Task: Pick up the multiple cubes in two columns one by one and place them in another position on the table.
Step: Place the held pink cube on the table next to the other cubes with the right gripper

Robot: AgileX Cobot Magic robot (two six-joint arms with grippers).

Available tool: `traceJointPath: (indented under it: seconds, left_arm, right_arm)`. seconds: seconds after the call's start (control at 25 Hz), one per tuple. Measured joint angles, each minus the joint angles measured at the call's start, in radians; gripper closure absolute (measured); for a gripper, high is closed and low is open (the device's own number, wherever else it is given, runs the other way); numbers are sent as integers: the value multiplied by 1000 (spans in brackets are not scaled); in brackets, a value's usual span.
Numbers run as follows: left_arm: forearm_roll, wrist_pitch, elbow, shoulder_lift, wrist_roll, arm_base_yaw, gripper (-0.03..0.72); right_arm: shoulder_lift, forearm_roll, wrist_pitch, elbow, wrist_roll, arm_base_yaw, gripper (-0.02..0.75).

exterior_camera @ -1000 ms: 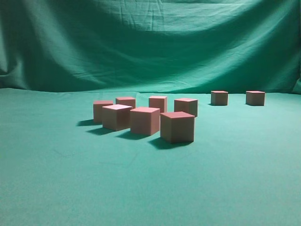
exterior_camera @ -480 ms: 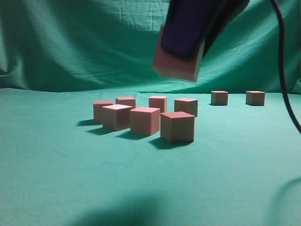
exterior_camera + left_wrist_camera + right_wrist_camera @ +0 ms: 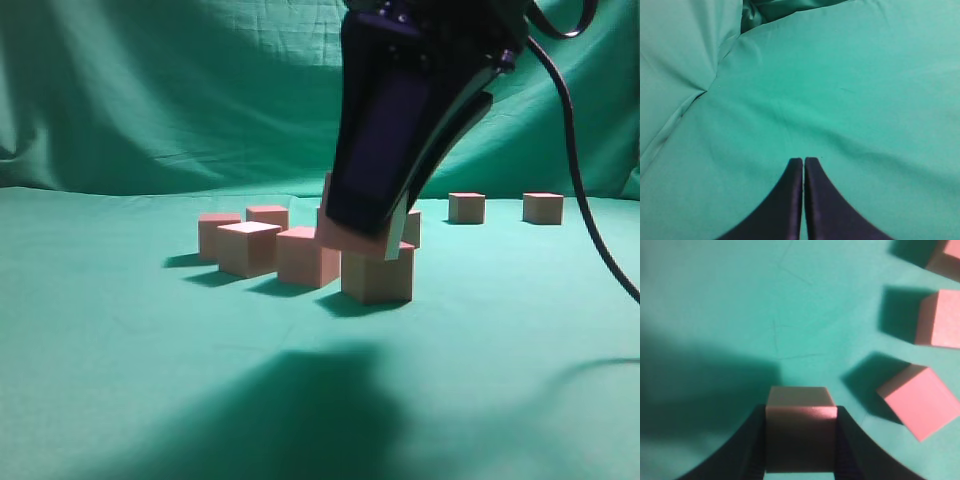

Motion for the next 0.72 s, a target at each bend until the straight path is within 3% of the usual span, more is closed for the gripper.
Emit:
traceJointPath:
  seconds: [0.4,0.72]
  left_arm:
    - [0,0,0,0,0,0,688]
    - [0,0,0,0,0,0,688]
  right_arm:
    - [2,-41,-36,0,403,0,479]
    - [2,-69,-27,0,479,0,479]
